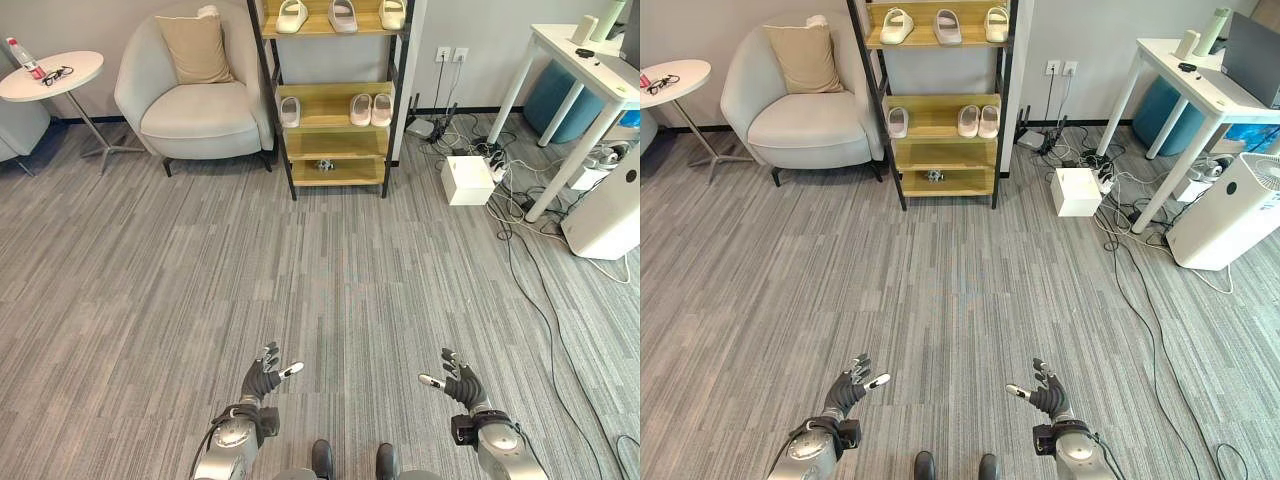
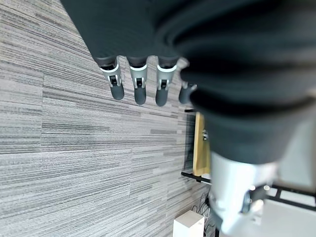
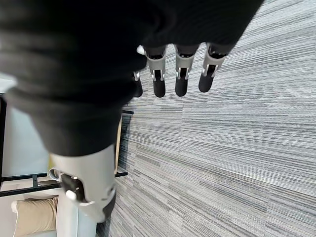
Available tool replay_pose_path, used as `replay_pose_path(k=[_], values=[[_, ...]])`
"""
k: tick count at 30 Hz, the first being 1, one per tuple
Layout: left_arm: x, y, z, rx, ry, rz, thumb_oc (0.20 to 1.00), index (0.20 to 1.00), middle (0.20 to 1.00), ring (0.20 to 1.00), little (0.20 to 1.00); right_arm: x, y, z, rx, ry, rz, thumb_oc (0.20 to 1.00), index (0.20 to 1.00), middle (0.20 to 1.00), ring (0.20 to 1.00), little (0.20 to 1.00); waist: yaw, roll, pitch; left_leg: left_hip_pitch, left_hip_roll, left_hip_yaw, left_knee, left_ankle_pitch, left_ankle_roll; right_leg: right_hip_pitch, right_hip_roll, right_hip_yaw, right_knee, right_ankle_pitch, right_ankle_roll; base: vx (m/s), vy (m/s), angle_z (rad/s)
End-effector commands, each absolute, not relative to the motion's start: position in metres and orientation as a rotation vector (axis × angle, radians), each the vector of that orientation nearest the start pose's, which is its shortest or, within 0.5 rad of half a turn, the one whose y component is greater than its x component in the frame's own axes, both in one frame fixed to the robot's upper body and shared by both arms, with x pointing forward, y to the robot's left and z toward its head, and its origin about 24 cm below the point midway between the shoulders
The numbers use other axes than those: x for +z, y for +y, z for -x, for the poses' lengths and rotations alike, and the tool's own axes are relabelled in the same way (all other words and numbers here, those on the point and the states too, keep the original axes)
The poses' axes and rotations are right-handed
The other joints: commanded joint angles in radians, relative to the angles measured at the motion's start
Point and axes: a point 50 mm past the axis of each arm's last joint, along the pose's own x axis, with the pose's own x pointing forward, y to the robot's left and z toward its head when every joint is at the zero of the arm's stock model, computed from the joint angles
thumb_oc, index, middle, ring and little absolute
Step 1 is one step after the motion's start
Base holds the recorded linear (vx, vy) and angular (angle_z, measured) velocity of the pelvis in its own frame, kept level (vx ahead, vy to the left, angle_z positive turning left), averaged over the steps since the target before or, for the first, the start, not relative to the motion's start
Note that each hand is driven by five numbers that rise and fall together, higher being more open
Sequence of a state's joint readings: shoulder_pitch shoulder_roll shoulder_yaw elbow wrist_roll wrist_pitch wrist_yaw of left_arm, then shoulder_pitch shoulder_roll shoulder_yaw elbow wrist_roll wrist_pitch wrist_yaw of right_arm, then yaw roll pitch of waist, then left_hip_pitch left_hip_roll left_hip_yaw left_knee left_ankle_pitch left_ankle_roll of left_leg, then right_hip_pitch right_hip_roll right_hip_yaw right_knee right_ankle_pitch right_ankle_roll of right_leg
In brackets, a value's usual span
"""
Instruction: Arrange the slippers neatly on the shoe rack.
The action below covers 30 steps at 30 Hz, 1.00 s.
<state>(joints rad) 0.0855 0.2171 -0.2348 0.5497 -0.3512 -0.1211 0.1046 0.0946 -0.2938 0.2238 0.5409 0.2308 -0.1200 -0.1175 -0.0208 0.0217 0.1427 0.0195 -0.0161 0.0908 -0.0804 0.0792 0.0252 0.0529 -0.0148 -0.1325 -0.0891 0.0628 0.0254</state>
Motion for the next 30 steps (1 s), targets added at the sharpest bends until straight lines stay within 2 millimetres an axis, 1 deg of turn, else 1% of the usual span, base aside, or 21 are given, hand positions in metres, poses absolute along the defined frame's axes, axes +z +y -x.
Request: replay_pose_path(k=[1,4,8,13,16,19,22,26,27,29,30], values=[[-0.072,0.183,-0.204,0.037,0.455,0.033,1.000,1.000,1.000,1.000,1.000,-0.071,-0.201,-0.195,-0.018,0.471,0.166,1.000,1.000,1.000,1.000,1.000,-0.005,-0.021,-0.025,0.036,0.079,-0.021,-0.007,-0.082,-0.079,0.039,-0.077,-0.005,0.002,-0.115,0.083,0.00,0.000,0.00],[-0.078,0.180,-0.200,0.040,0.487,0.051,1.000,1.000,1.000,1.000,1.000,-0.072,-0.200,-0.195,-0.016,0.473,0.165,1.000,1.000,1.000,1.000,1.000,-0.005,-0.020,-0.025,0.039,0.077,-0.021,-0.007,-0.084,-0.078,0.042,-0.078,-0.006,0.002,-0.116,0.083,0.00,0.000,0.00],[-0.079,0.179,-0.199,0.052,0.499,0.072,1.000,1.000,1.000,1.000,1.000,-0.072,-0.199,-0.195,-0.021,0.479,0.171,1.000,1.000,1.000,1.000,1.000,-0.008,-0.023,-0.022,0.043,0.074,-0.018,-0.007,-0.089,-0.075,0.044,-0.078,-0.003,0.002,-0.117,0.083,0.01,0.005,0.00],[-0.078,0.185,-0.199,0.067,0.496,0.053,1.000,1.000,1.000,1.000,1.000,-0.073,-0.198,-0.196,-0.010,0.489,0.175,1.000,1.000,1.000,1.000,1.000,-0.010,-0.029,-0.009,0.045,0.072,-0.012,-0.007,-0.096,-0.074,0.042,-0.080,0.002,0.002,-0.117,0.085,0.02,0.006,-0.01],[-0.076,0.190,-0.201,0.071,0.486,0.028,1.000,1.000,1.000,1.000,1.000,-0.067,-0.198,-0.200,-0.017,0.458,0.160,1.000,1.000,1.000,1.000,1.000,-0.012,-0.029,0.003,0.047,0.072,0.003,-0.007,-0.086,-0.077,0.045,-0.083,0.000,0.002,-0.119,0.085,0.00,0.000,0.00],[-0.078,0.192,-0.197,0.080,0.496,0.023,1.000,1.000,1.000,1.000,1.000,-0.067,-0.198,-0.198,-0.014,0.457,0.167,1.000,1.000,1.000,1.000,1.000,-0.015,-0.027,-0.002,0.044,0.075,0.012,-0.007,-0.090,-0.079,0.043,-0.083,-0.005,0.002,-0.117,0.087,0.00,0.000,0.00],[-0.082,0.192,-0.194,0.093,0.516,0.027,1.000,1.000,1.000,1.000,1.000,-0.067,-0.196,-0.201,-0.016,0.455,0.169,1.000,1.000,1.000,1.000,1.000,-0.014,-0.027,-0.003,0.041,0.076,0.007,-0.007,-0.093,-0.079,0.039,-0.081,-0.005,0.002,-0.116,0.087,0.00,0.023,0.00],[-0.081,0.196,-0.193,0.096,0.514,0.006,1.000,1.000,1.000,1.000,1.000,-0.061,-0.195,-0.206,-0.010,0.425,0.159,1.000,1.000,1.000,1.000,1.000,-0.009,-0.033,0.005,0.060,0.072,0.001,-0.007,-0.103,-0.072,0.054,-0.084,0.004,0.002,-0.119,0.089,0.03,0.062,-0.01],[-0.079,0.198,-0.195,0.104,0.505,0.003,1.000,1.000,1.000,1.000,1.000,-0.057,-0.194,-0.212,-0.006,0.407,0.166,1.000,1.000,1.000,1.000,1.000,-0.004,-0.039,0.019,0.059,0.066,-0.003,-0.007,-0.103,-0.064,0.048,-0.088,0.015,0.002,-0.113,0.093,-0.01,0.119,-0.02],[-0.077,0.201,-0.197,0.108,0.495,-0.005,1.000,1.000,1.000,1.000,1.000,-0.056,-0.196,-0.216,-0.010,0.402,0.176,1.000,1.000,1.000,1.000,1.000,0.003,-0.048,0.029,0.043,0.054,0.001,0.005,-0.107,-0.055,0.042,-0.097,0.017,0.002,-0.105,0.099,-0.02,0.128,-0.09],[-0.076,0.202,-0.198,0.106,0.491,-0.014,1.000,1.000,1.000,1.000,1.000,-0.054,-0.196,-0.217,-0.012,0.398,0.177,1.000,1.000,1.000,1.000,1.000,0.003,-0.053,0.034,0.034,0.048,-0.001,0.012,-0.111,-0.049,0.030,-0.103,0.016,0.022,-0.105,0.103,-0.02,0.120,-0.17]])
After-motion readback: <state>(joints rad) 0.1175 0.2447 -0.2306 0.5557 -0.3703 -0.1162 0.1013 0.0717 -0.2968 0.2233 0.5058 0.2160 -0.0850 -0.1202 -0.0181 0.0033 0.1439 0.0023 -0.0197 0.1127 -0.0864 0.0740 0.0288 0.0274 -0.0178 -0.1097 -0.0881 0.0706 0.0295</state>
